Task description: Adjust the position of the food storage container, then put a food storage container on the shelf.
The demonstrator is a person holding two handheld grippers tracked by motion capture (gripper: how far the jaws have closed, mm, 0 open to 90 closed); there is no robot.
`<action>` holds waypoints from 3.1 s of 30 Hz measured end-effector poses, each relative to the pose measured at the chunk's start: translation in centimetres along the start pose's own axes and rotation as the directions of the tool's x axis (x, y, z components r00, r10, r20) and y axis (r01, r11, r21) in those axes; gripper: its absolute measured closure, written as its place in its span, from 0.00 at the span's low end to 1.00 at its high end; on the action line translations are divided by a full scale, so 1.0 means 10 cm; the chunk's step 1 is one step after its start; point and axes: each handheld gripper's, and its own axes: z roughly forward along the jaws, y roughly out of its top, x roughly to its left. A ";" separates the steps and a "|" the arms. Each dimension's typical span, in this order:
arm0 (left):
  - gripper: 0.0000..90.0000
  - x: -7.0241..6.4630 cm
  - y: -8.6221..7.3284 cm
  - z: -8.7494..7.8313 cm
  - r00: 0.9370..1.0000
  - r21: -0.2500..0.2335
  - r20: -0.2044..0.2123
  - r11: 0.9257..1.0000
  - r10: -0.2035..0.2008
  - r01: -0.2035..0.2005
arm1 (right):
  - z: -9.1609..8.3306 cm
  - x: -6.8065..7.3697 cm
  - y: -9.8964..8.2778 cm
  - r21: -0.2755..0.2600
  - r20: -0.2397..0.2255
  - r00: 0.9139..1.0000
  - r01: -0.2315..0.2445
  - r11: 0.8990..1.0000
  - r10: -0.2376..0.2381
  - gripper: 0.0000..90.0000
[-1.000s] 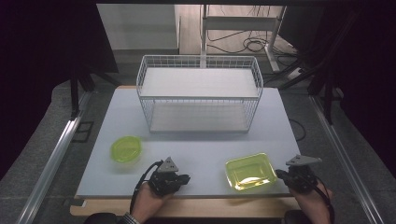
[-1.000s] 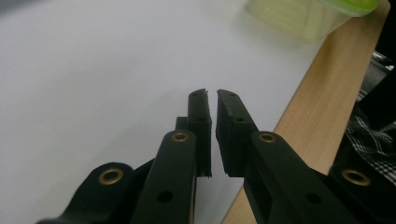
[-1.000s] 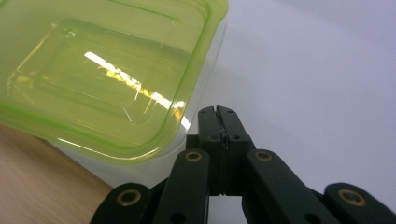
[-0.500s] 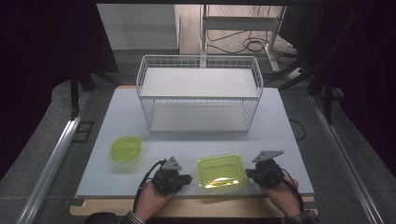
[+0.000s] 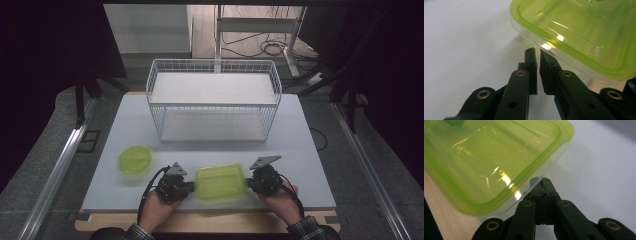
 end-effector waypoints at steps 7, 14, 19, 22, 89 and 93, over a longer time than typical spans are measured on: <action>0.91 0.03 -0.05 -0.06 1.000 0.017 -0.023 1.000 0.005 -0.005 | 0.03 -0.04 -0.05 0.000 0.062 0.998 0.022 1.000 -0.022 0.96; 0.67 0.09 -0.17 -0.34 0.994 -0.055 -0.108 0.998 0.005 -0.011 | -0.22 -0.13 -0.15 -0.097 0.103 0.995 0.020 0.995 -0.010 0.81; 0.37 0.07 -0.28 -0.45 0.990 -0.115 -0.145 0.993 0.002 -0.019 | -0.31 -0.11 -0.24 -0.143 0.113 0.993 0.040 0.989 -0.024 0.61; 0.20 0.04 -0.34 -0.45 0.980 -0.097 -0.195 0.994 0.031 -0.051 | -0.34 -0.12 -0.31 -0.169 0.112 0.994 0.023 0.985 -0.004 0.47; 0.06 0.01 -0.46 -0.42 0.968 -0.103 -0.224 0.985 0.113 -0.139 | -0.12 -0.15 -0.03 -0.136 -0.125 0.972 -0.215 0.967 0.199 0.49; 0.06 0.00 -0.46 -0.42 0.967 -0.102 -0.226 0.984 0.119 -0.145 | -0.06 -0.22 0.02 -0.105 -0.173 0.957 -0.255 0.961 0.235 0.52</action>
